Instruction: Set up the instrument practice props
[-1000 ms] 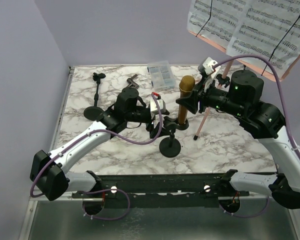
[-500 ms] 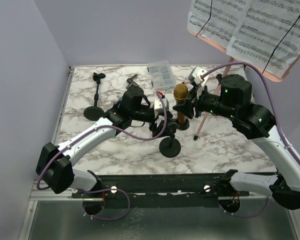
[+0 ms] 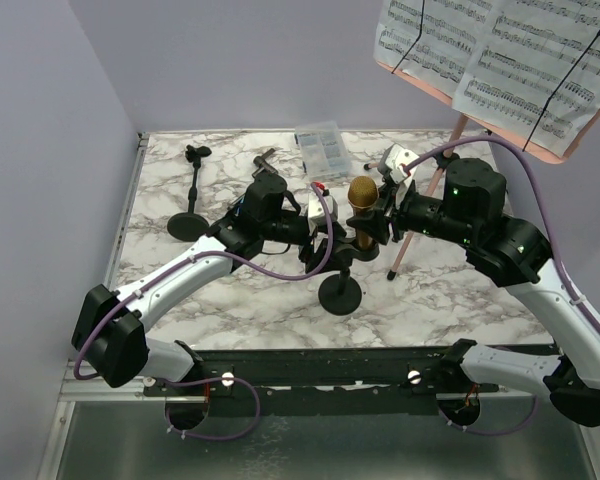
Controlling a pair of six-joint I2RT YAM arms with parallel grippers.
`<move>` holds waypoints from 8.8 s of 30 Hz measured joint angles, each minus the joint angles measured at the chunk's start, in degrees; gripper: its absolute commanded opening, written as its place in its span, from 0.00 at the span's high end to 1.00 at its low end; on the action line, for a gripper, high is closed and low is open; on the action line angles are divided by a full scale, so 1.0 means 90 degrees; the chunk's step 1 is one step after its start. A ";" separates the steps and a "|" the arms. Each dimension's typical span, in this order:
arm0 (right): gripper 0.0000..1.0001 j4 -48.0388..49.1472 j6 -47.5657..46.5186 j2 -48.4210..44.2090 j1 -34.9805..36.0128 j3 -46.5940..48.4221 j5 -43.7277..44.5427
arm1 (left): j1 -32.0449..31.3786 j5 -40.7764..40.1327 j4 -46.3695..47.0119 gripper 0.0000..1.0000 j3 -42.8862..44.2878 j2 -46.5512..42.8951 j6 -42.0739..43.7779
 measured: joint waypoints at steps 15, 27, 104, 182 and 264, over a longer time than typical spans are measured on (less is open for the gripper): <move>0.99 -0.0095 -0.0024 -0.0015 0.0000 -0.0090 -0.0032 | 0.0010 -0.0097 0.0238 1.00 -0.0095 0.0041 -0.0175; 0.94 0.0049 0.0104 -0.0134 -0.0017 -0.1127 0.0039 | 0.0010 -0.0109 0.0323 0.65 -0.0151 0.0015 -0.0260; 0.90 0.2827 0.1588 -0.0002 0.0019 -0.1906 0.3640 | 0.0236 -0.6076 0.2540 0.01 -0.1899 -0.2472 -0.1588; 0.00 0.3060 0.3917 -0.1588 -0.0680 -0.4517 -0.0209 | 0.5161 -0.7730 -0.3820 0.11 0.0860 0.1804 -0.8437; 0.33 0.6766 0.4561 -0.1659 -0.0682 -0.4369 -0.1554 | 0.1443 -0.0522 0.4422 1.00 -0.3665 -0.1214 -0.9479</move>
